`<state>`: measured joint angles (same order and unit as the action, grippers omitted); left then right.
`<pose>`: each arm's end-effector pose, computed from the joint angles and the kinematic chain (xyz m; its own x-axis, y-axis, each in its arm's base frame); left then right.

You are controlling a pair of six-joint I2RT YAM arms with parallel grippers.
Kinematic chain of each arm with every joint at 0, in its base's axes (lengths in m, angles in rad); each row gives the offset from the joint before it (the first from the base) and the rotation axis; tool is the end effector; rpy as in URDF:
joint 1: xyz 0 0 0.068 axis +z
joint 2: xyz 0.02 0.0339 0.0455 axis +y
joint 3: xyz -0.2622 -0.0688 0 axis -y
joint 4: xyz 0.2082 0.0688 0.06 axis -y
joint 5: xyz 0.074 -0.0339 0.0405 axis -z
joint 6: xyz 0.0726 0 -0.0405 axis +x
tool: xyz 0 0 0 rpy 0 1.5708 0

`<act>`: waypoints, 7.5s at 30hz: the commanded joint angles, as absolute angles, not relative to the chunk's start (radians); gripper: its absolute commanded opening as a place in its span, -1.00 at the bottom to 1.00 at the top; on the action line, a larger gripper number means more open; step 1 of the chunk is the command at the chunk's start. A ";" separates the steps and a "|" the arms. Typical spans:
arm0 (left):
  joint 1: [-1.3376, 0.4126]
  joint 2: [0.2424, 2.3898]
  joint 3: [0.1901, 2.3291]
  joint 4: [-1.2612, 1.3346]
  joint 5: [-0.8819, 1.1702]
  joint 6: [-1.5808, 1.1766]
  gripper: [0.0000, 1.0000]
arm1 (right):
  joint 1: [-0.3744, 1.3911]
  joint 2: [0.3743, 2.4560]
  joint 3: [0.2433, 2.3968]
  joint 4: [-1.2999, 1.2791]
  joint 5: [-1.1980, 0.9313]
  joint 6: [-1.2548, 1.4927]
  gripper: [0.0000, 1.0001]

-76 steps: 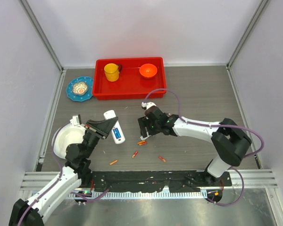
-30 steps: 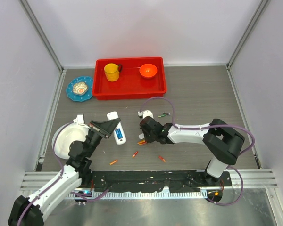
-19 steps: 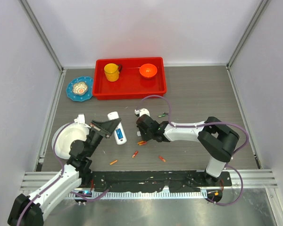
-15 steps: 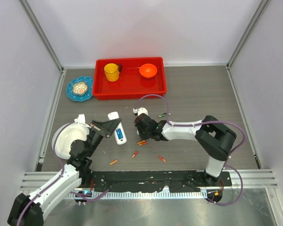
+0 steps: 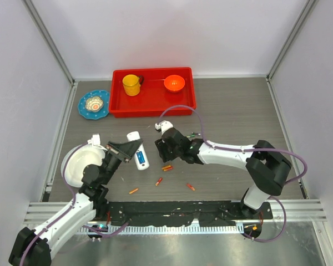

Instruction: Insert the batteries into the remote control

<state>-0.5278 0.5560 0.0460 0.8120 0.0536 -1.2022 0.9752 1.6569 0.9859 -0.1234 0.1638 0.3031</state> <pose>0.1260 -0.0780 0.2462 -0.4178 -0.8347 -0.3589 0.4368 0.1618 -0.8849 0.2033 0.2789 0.1884 -0.6066 -0.3702 -0.7035 -0.5989 0.7948 0.0981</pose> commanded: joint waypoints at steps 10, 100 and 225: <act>-0.523 0.549 0.048 0.877 0.077 -1.198 -1.00 | 0.830 1.693 1.068 -0.193 -0.083 0.069 0.38; -0.525 0.483 0.041 0.802 0.075 -1.213 -1.00 | 0.919 1.928 1.252 -0.423 -0.031 -0.034 -0.11; -0.689 1.417 0.284 1.536 -0.043 -1.118 -0.99 | 1.039 1.514 1.285 -0.537 0.236 0.611 -0.72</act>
